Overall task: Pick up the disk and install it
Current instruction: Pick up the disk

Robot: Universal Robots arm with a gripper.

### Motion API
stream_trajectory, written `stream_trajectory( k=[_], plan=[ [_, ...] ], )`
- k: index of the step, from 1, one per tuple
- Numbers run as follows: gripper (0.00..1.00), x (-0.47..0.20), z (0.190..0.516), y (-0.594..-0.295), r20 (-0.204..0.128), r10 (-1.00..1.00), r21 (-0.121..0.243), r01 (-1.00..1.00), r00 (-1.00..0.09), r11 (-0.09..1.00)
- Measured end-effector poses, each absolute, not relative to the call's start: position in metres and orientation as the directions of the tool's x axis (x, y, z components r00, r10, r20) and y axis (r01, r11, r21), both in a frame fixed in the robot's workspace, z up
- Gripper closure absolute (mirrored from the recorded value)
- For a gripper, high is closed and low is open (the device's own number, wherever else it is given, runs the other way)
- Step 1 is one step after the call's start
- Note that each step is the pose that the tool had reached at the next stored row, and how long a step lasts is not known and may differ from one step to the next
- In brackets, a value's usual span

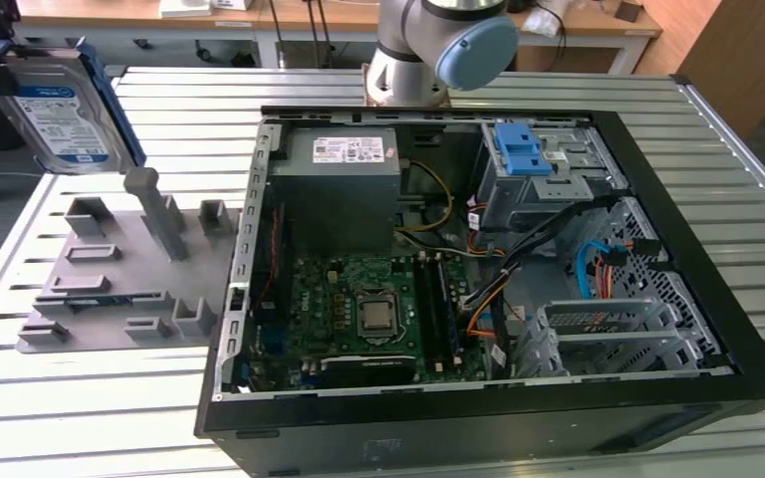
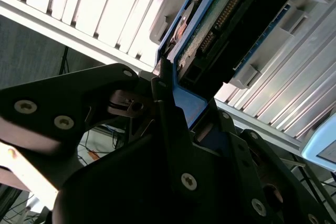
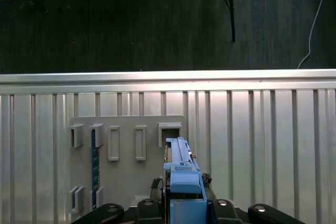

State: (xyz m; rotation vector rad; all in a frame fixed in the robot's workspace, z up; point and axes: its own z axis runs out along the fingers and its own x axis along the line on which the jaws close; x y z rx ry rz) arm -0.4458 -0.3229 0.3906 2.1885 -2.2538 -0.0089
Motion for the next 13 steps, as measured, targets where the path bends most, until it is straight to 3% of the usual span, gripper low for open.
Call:
stream_trajectory(
  k=[13],
  plan=[
    [0.64,-0.4458,0.3985,-0.3215,-0.004,-1.000,0.004,-1.000,-0.029,0.029]
  ],
)
